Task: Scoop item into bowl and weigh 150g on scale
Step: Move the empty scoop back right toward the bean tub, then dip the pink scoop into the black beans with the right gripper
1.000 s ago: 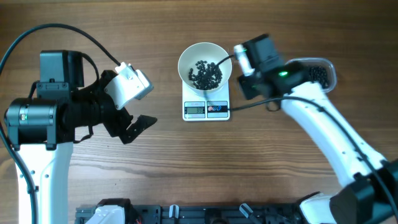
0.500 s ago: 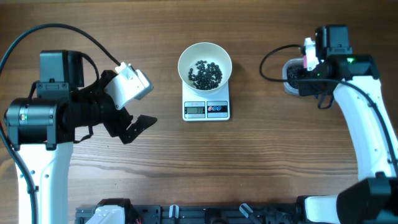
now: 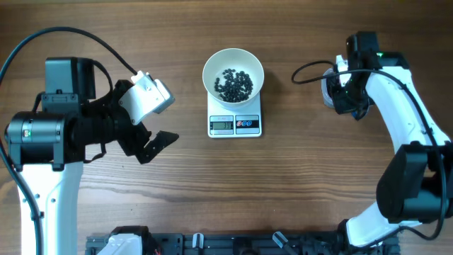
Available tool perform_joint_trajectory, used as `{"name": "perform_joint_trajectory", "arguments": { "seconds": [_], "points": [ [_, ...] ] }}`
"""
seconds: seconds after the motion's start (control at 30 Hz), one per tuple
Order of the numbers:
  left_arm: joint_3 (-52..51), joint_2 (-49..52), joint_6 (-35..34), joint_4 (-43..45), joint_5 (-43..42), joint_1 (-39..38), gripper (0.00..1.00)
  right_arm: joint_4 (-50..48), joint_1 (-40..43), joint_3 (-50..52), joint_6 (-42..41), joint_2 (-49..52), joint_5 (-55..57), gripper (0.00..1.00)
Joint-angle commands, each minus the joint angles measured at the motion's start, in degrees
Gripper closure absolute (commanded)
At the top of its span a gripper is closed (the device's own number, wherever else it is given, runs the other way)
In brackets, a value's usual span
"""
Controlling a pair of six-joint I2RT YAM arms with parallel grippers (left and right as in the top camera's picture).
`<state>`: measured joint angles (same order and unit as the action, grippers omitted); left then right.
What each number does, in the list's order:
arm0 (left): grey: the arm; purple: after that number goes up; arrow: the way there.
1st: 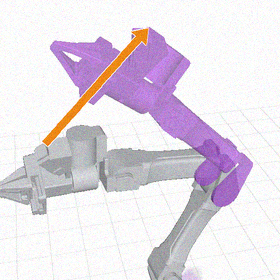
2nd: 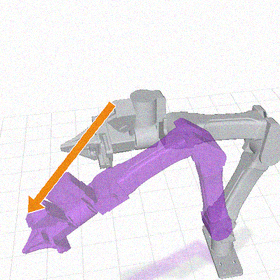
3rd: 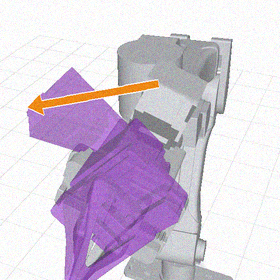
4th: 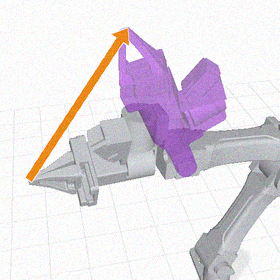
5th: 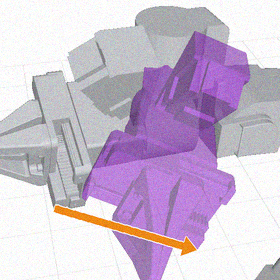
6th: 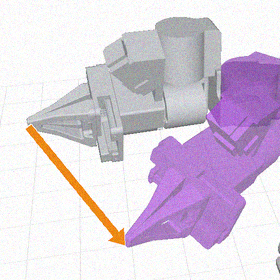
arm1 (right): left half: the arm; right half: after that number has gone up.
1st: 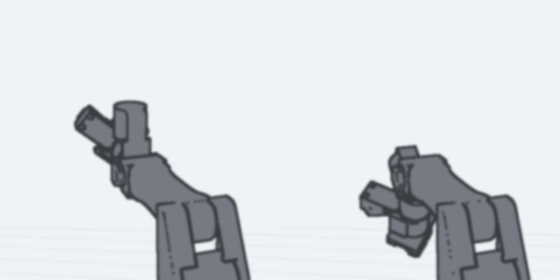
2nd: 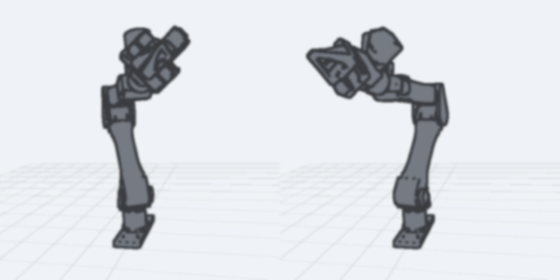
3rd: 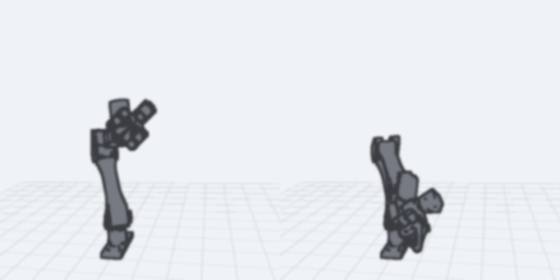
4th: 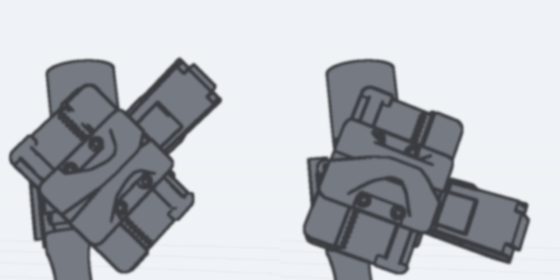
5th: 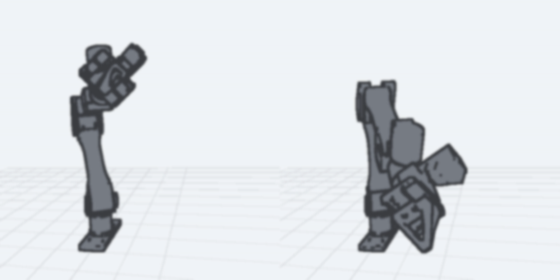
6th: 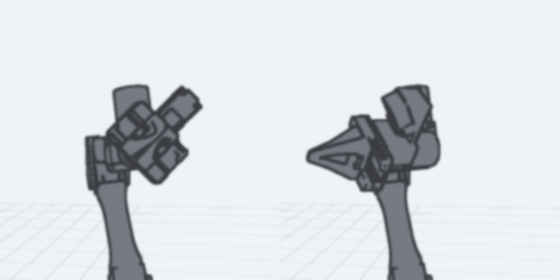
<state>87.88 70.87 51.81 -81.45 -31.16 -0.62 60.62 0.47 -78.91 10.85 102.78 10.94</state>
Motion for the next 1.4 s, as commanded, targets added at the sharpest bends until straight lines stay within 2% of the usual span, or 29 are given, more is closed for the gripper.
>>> {"name": "perform_joint_trajectory", "arguments": {
  "seconds": [0.0,0.1,0.5,0.87,1.07,1.37],
  "points": [
    [0.92,-0.20,0.90,-0.04,0.00,0.42,0.00,-0.20,-0.07,-0.90,1.84,2.47,1.66,0.96],
    [0.92,-0.20,0.90,-0.04,0.00,0.42,0.00,-1.07,-0.07,-0.90,4.13,2.67,-3.45,0.96],
    [0.92,-0.20,0.92,-0.04,0.00,0.42,0.00,-2.89,1.51,-0.90,4.15,2.89,-16.31,0.96],
    [0.92,-0.20,0.90,-0.04,0.00,0.42,0.00,-1.60,9.90,-0.90,5.70,2.89,-32.52,0.96],
    [0.92,-0.20,0.90,-0.04,0.00,0.42,0.00,2.51,10.27,-0.90,10.12,2.86,-31.28,0.96],
    [0.92,-0.20,0.90,-0.04,0.00,0.42,0.00,-1.27,10.34,-0.90,8.70,4.17,-30.56,0.96]
  ]
}}
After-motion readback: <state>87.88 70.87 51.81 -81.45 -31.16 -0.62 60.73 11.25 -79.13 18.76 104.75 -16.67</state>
